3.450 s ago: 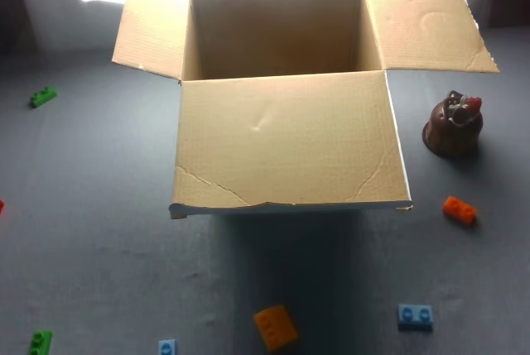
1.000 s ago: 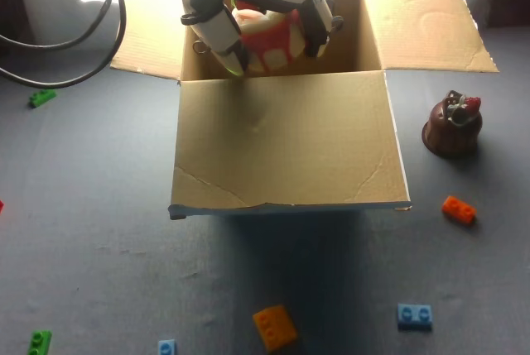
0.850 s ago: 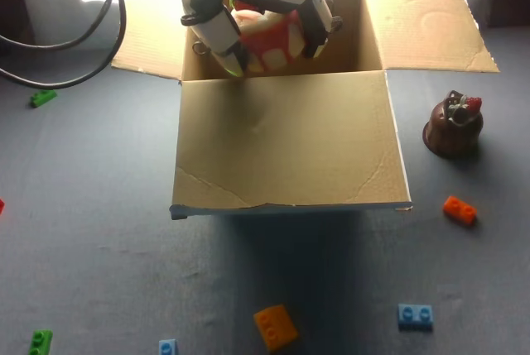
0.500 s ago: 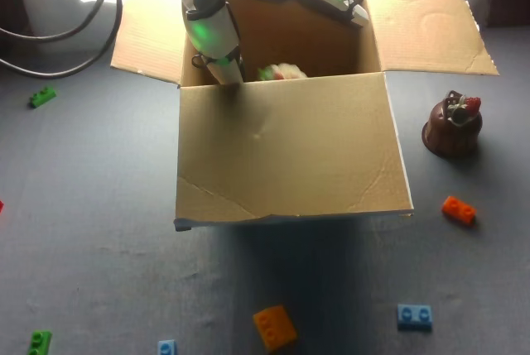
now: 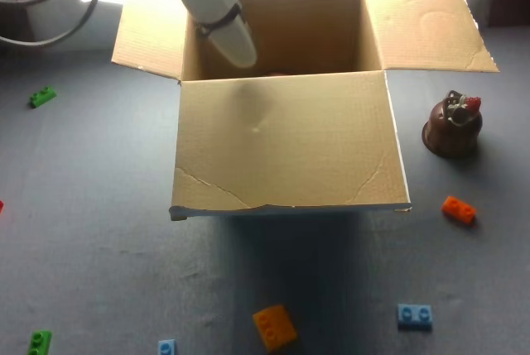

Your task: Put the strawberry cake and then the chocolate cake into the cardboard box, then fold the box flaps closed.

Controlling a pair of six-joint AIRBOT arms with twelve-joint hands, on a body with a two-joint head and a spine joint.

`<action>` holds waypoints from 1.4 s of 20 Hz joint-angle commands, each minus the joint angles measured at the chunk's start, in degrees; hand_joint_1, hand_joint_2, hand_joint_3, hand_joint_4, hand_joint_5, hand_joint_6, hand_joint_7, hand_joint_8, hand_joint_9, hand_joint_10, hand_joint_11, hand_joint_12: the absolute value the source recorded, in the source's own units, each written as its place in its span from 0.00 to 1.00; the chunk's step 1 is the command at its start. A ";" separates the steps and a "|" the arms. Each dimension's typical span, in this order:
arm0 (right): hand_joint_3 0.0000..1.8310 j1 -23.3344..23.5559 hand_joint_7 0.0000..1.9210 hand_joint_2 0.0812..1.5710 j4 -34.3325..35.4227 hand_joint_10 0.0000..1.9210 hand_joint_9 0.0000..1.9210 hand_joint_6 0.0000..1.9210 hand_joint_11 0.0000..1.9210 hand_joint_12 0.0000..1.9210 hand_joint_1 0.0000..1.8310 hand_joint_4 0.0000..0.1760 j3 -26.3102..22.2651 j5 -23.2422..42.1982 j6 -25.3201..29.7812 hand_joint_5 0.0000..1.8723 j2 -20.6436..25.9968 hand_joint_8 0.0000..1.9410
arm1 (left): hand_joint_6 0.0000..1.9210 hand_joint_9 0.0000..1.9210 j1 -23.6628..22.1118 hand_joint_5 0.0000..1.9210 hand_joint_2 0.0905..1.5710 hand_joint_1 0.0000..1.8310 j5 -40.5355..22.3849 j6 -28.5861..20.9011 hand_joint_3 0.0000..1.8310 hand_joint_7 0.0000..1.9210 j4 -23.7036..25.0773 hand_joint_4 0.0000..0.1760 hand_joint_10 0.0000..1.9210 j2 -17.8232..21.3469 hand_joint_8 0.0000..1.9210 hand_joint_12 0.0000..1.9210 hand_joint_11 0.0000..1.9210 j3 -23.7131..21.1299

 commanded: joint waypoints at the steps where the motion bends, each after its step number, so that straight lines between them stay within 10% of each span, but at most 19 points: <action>1: 0.00 0.11 0.09 0.65 -0.34 0.00 0.08 0.00 0.00 0.25 0.33 0.00 1.92 4.45 2.22 0.03 -0.07 0.00 | 0.00 0.12 -1.40 0.06 0.57 0.08 4.14 0.43 0.02 0.09 -1.87 0.50 0.00 0.61 0.00 0.45 0.00 0.60; 8: 0.00 -1.56 0.09 0.64 -31.79 0.00 0.08 0.00 0.00 0.25 0.35 0.00 9.50 6.96 29.27 0.04 -6.36 0.00 | 0.00 0.13 -4.95 0.09 0.65 0.03 -0.90 -2.41 0.01 0.11 -2.09 0.46 0.00 3.52 0.00 0.47 0.00 2.19; 13: 0.00 0.13 0.09 0.60 -32.72 0.01 0.09 0.00 0.00 0.37 0.39 0.00 13.35 8.16 29.95 0.02 -10.74 0.00 | 0.00 0.13 -5.84 0.09 0.63 0.03 -3.34 -7.00 0.00 0.11 -1.10 0.46 0.00 7.86 0.00 0.49 0.00 2.68; 28: 0.00 1.35 0.08 0.59 -30.09 0.00 0.07 0.00 0.00 0.15 0.53 0.00 24.71 8.36 26.91 0.03 -24.74 0.00 | 0.00 0.13 -3.58 0.09 0.61 0.06 -7.66 -15.01 0.00 0.11 3.13 0.44 0.00 21.01 0.00 0.46 0.00 1.18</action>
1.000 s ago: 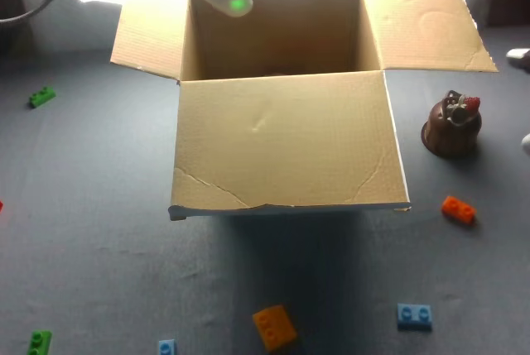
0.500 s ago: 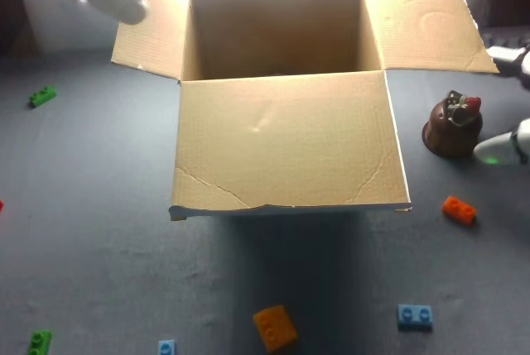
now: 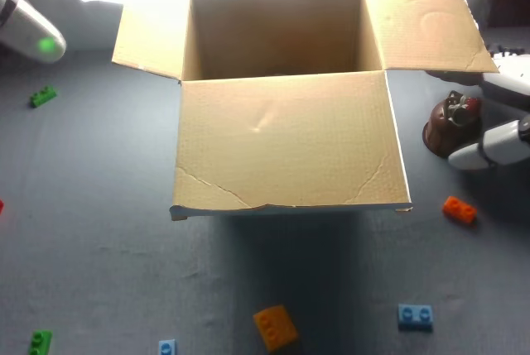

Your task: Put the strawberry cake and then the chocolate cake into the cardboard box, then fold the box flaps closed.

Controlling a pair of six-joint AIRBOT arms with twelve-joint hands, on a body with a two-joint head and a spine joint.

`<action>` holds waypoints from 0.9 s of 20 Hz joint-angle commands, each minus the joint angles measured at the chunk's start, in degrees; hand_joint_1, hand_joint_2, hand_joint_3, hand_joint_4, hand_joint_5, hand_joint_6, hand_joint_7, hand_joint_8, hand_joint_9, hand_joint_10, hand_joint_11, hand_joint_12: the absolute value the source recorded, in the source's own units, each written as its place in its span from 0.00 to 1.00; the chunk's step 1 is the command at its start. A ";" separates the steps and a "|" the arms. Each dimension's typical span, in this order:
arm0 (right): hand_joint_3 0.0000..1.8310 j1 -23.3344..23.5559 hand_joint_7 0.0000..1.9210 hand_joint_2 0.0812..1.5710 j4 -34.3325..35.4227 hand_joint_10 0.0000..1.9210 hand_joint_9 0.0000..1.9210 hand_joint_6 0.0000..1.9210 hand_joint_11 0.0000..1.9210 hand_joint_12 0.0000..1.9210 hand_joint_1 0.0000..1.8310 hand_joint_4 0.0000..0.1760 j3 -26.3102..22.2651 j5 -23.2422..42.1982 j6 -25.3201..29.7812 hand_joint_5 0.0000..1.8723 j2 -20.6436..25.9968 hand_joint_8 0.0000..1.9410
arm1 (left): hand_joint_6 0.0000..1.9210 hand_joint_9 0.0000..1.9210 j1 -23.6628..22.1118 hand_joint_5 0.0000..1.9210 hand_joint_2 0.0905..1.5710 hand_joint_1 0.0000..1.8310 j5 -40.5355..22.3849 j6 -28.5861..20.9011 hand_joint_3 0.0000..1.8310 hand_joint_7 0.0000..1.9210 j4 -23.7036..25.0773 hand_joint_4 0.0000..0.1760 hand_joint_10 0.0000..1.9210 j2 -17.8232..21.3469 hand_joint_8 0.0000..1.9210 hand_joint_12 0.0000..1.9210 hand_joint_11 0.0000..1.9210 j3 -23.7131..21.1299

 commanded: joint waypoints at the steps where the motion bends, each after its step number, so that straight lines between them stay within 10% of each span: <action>1: 0.00 0.54 0.08 0.59 0.62 0.00 0.07 0.00 0.00 0.15 0.53 0.00 0.57 6.89 -0.19 0.03 0.71 0.00 | 0.00 0.13 0.01 0.09 0.62 0.06 2.72 0.02 0.00 0.10 -2.30 0.45 0.00 1.02 0.00 0.46 0.00 -0.18; 18: 0.00 -0.31 0.08 0.61 0.62 0.00 0.09 0.00 0.00 0.21 0.52 0.00 1.52 7.69 -1.37 0.05 0.53 0.00 | 0.00 0.14 10.02 0.09 0.61 0.10 13.02 3.29 0.00 0.11 -2.79 0.43 0.00 5.47 0.00 0.50 0.00 -6.98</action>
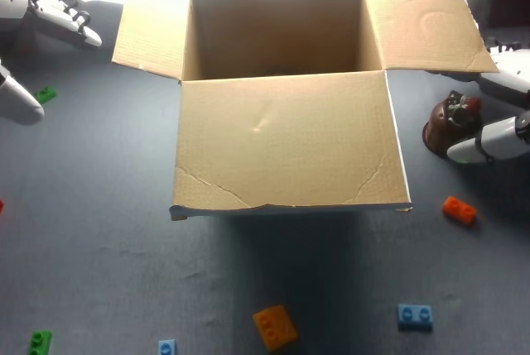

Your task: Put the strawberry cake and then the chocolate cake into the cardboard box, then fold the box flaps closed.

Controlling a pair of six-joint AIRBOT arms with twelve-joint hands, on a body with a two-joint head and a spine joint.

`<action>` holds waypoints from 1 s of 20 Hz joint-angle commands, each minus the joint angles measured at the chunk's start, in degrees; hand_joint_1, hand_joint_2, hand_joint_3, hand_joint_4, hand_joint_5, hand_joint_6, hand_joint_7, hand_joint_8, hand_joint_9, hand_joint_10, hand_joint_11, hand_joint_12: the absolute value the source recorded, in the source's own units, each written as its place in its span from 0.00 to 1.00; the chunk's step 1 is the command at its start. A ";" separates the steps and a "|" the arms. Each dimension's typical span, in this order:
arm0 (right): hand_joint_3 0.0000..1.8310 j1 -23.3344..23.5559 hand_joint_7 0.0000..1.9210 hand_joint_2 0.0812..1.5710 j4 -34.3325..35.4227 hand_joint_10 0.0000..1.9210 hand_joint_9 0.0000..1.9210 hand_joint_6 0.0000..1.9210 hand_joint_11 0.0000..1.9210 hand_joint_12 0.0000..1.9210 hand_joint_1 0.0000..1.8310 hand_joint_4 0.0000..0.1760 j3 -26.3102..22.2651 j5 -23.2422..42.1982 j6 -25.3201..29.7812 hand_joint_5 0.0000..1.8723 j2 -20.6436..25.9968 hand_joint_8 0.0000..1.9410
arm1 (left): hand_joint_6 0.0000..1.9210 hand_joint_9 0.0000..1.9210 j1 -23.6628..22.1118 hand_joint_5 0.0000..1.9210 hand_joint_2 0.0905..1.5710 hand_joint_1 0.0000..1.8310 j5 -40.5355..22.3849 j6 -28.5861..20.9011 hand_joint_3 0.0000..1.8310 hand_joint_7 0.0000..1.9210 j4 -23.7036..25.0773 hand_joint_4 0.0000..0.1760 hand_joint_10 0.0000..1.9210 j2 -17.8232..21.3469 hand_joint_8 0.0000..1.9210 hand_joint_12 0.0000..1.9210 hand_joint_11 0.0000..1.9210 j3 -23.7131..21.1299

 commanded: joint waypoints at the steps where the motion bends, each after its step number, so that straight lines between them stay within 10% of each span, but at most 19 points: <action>1: 0.00 -0.28 0.10 0.61 0.51 0.01 0.10 0.01 0.00 0.29 0.53 0.00 0.46 6.22 -0.02 0.06 0.93 0.01 | 0.00 0.15 -0.26 0.09 0.60 0.10 4.29 0.16 0.00 0.12 -2.67 0.44 0.00 0.92 0.00 0.52 0.00 -0.15; 3: 0.00 -0.58 0.35 0.64 0.50 0.13 0.32 0.07 0.00 0.74 0.60 0.00 0.47 6.39 -0.26 0.32 0.92 0.04 | 0.00 0.14 -0.27 0.09 0.61 0.10 5.71 0.47 0.00 0.11 -2.46 0.45 0.00 1.11 0.00 0.51 0.00 -0.77; 5: 0.00 -0.63 0.40 0.65 0.50 0.25 0.32 0.07 0.03 0.79 0.62 0.00 0.48 6.48 -0.26 0.38 0.92 0.05 | 0.00 0.14 -0.48 0.09 0.61 0.10 5.80 0.48 0.00 0.11 -2.79 0.45 0.00 1.11 0.00 0.51 0.00 -0.74; 6: 0.00 -0.66 0.45 0.71 0.50 0.55 0.32 0.44 0.11 0.93 0.65 0.00 0.48 6.51 -0.26 0.46 0.92 0.51 | 0.00 0.14 -0.77 0.09 0.61 0.10 5.84 0.48 0.00 0.11 -3.61 0.45 0.00 1.11 0.00 0.51 0.00 -0.62; 7: 0.00 -0.66 0.45 0.73 0.50 0.68 0.31 0.52 0.15 0.97 0.65 0.00 0.48 6.55 -0.26 0.47 0.92 0.64 | 0.00 0.14 -1.13 0.09 0.61 0.09 6.24 0.48 0.00 0.11 -3.78 0.45 0.00 1.10 0.00 0.52 0.00 -0.64; 15: 0.00 -0.03 0.48 0.73 0.50 0.82 0.38 0.46 0.19 1.00 0.74 0.00 -0.18 6.86 -0.25 0.49 2.33 0.62 | 0.00 0.14 -1.61 0.09 0.61 0.10 7.02 0.54 0.00 0.11 0.22 0.45 0.00 1.10 0.00 0.53 0.00 -0.95; 20: 0.00 2.29 0.49 0.72 0.49 0.78 0.40 0.47 0.19 0.98 0.74 0.00 -9.28 6.16 -0.28 0.50 11.37 0.57 | 0.00 0.15 -0.98 0.09 0.62 0.09 6.81 2.89 0.00 0.11 0.08 0.44 0.00 1.10 0.00 0.53 0.00 -1.03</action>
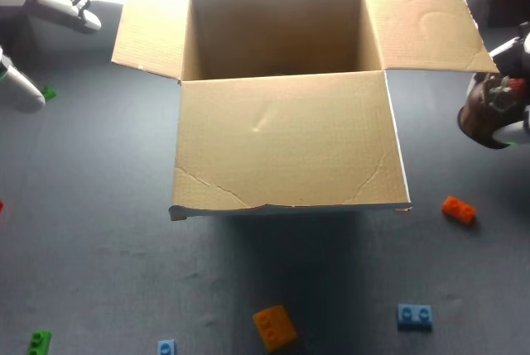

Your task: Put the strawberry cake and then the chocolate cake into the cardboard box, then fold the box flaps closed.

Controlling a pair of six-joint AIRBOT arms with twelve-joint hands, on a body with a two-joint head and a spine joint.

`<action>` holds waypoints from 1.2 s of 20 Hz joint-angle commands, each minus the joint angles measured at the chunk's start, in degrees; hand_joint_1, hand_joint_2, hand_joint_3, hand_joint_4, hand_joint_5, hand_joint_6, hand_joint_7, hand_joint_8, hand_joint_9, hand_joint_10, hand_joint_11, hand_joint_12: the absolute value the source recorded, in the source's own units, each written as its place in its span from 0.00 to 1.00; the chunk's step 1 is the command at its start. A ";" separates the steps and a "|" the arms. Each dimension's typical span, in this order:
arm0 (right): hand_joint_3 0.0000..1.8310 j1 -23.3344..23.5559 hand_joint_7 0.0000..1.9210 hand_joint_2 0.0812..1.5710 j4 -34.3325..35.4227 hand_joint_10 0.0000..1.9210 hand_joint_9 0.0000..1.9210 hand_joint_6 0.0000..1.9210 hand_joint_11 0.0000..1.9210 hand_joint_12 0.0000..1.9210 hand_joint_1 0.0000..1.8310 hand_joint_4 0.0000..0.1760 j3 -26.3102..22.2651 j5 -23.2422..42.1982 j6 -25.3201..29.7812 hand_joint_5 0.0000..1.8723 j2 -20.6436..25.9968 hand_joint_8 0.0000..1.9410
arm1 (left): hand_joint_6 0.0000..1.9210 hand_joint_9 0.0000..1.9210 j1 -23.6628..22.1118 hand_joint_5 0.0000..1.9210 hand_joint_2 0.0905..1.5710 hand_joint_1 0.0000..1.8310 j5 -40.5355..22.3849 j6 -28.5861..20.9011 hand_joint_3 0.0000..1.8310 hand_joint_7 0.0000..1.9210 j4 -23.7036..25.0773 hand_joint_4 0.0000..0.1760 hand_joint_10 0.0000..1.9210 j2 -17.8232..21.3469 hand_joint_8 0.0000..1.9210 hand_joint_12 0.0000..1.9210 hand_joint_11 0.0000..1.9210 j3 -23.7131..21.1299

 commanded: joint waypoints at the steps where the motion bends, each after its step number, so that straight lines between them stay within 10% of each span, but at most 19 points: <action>1: 0.00 0.68 0.50 0.72 0.58 0.78 0.41 0.47 0.20 0.98 0.74 0.00 -0.59 5.76 0.09 0.50 1.64 0.56 | 0.00 0.15 -0.17 0.09 0.62 0.08 3.61 0.87 0.00 0.11 -1.80 0.45 0.00 0.75 0.00 0.53 0.00 0.23; 12: 0.00 9.02 0.50 0.71 0.56 0.77 0.40 0.47 0.20 0.98 0.74 0.00 -12.42 4.85 -3.62 0.51 17.21 0.55 | 0.00 0.16 4.53 0.10 0.62 0.08 -5.30 19.78 0.00 0.12 -24.53 0.45 0.00 0.97 0.00 0.55 0.00 1.75; 24: 0.00 19.35 0.48 0.71 -3.94 0.75 0.36 0.48 0.20 1.00 0.68 0.00 -12.65 5.04 -7.71 0.52 11.00 0.62 | 0.00 0.16 9.89 0.10 0.64 0.07 -11.14 18.39 0.01 0.11 -33.64 0.39 0.00 -0.22 0.00 0.55 0.00 3.85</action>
